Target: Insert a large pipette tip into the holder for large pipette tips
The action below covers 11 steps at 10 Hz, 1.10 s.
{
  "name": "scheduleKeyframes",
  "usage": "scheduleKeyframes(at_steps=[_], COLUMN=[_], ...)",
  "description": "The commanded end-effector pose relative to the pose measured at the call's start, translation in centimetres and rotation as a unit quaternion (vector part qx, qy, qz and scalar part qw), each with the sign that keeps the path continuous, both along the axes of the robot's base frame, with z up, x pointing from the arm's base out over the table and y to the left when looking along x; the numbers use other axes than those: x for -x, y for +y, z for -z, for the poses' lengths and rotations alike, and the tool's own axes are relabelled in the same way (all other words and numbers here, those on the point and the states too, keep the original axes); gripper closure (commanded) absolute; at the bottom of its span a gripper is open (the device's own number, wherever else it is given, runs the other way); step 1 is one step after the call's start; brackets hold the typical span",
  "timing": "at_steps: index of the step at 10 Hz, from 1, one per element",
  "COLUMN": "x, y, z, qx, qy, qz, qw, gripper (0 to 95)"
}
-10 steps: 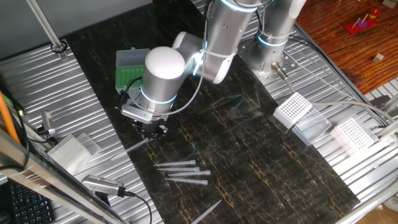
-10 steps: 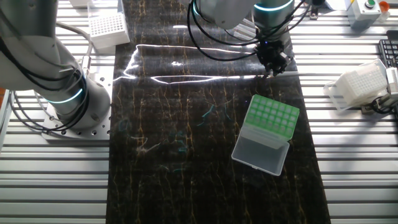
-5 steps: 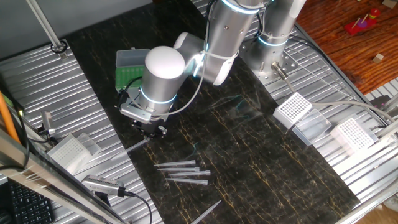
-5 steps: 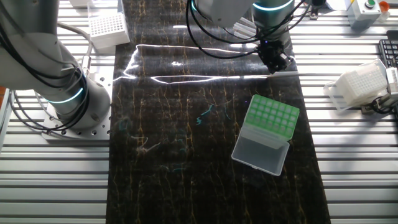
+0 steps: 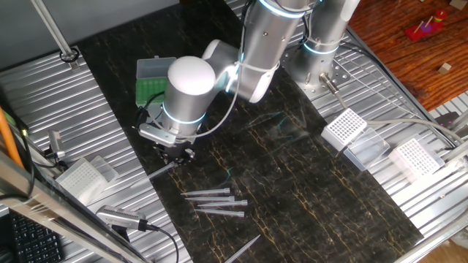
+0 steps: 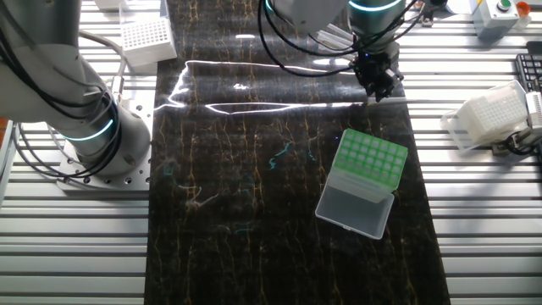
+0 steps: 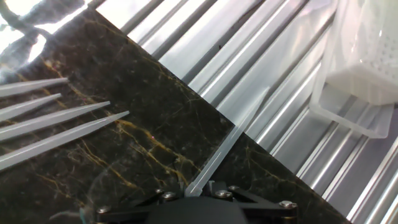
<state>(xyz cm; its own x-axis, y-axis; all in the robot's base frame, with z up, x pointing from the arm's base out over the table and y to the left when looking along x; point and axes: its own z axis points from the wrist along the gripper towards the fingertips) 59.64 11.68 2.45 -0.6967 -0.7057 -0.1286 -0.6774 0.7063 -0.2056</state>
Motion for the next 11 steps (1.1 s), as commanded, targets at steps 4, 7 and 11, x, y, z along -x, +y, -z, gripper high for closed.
scheduleKeyframes(at_steps=[4, 7, 11], x=[-0.11, -0.19, -0.60], y=[-0.07, -0.21, -0.72], z=[0.56, 0.52, 0.37], qx=[0.003, 0.003, 0.001], qy=[-0.011, -0.018, -0.023], qz=[-0.001, -0.003, -0.004], qw=[0.9999, 0.9998, 0.9997], gripper=[76.0, 76.0, 76.0])
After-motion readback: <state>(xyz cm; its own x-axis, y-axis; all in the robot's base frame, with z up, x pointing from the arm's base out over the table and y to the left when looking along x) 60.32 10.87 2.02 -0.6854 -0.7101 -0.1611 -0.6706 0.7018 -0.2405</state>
